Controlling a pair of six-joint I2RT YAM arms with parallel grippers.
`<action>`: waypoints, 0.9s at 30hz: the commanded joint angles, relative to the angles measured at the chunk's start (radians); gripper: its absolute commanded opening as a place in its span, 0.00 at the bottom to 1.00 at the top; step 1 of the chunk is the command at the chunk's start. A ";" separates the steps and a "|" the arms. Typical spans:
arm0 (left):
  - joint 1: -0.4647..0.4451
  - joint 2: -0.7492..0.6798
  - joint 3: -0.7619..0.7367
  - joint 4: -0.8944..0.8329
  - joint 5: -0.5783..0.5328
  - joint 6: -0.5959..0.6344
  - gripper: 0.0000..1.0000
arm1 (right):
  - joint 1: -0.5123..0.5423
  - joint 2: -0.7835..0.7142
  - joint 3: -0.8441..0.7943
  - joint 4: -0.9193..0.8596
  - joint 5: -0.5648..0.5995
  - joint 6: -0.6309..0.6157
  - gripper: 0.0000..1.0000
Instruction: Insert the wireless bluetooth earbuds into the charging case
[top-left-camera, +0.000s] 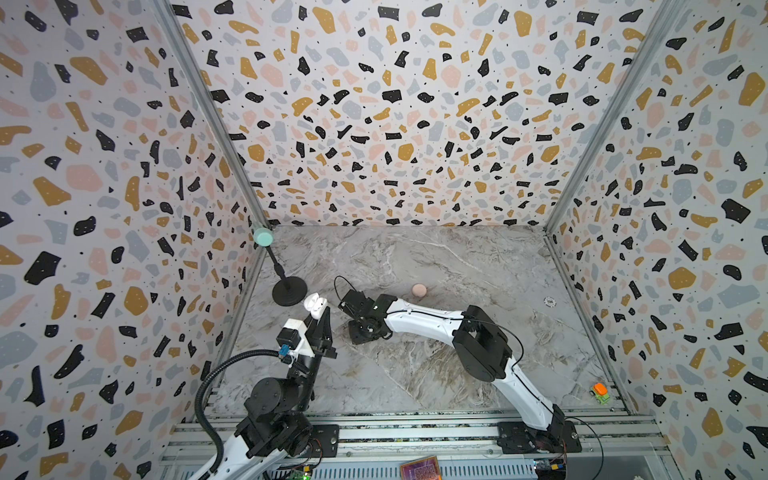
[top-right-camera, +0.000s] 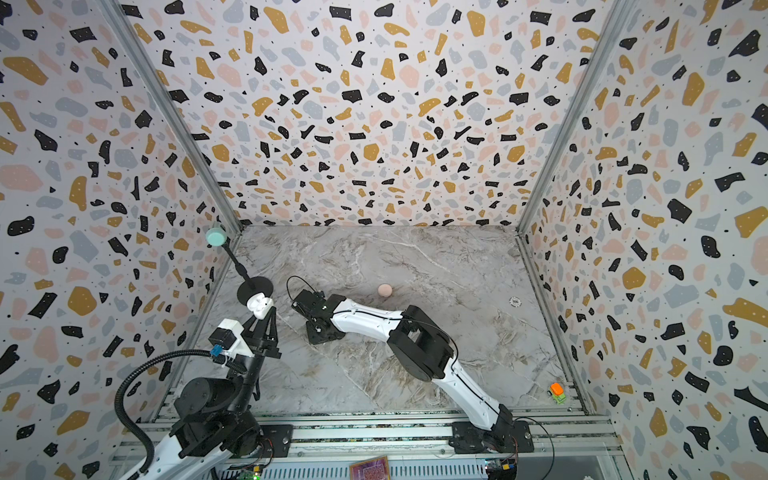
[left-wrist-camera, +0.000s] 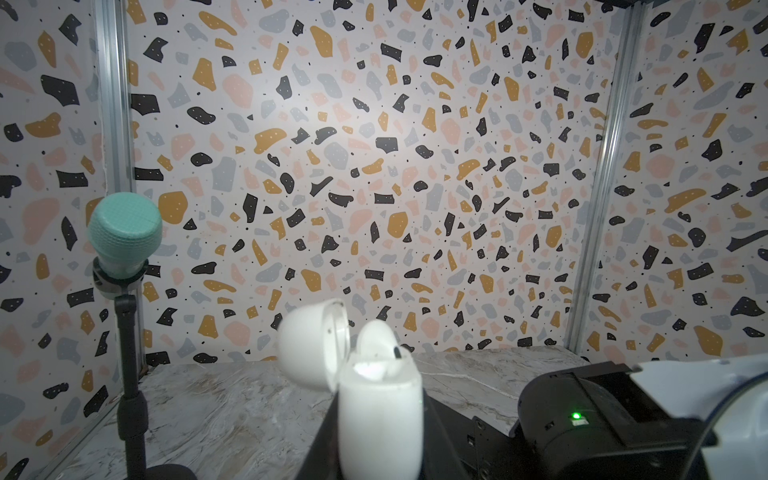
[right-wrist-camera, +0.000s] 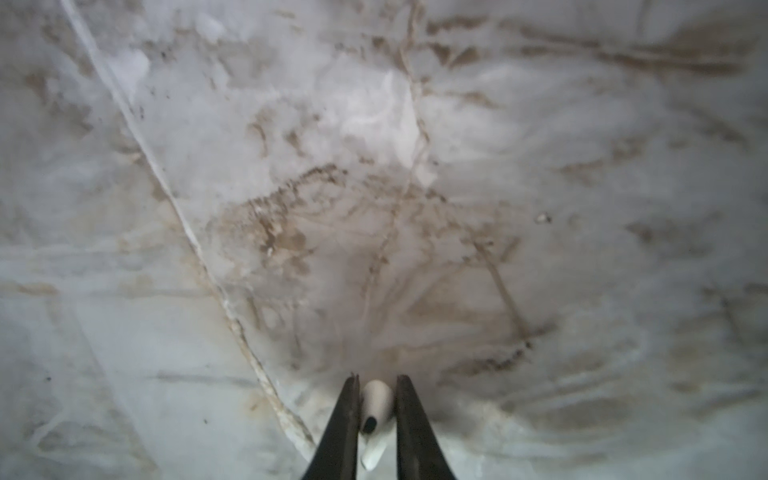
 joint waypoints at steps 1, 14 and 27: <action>0.006 -0.008 0.014 0.027 0.005 0.012 0.00 | 0.004 -0.118 -0.073 -0.019 0.043 -0.004 0.16; 0.006 -0.002 0.011 0.030 0.010 0.012 0.00 | 0.001 -0.399 -0.445 0.059 0.099 -0.013 0.14; 0.006 0.002 0.010 0.032 0.018 0.010 0.00 | 0.002 -0.481 -0.653 0.114 0.086 -0.007 0.14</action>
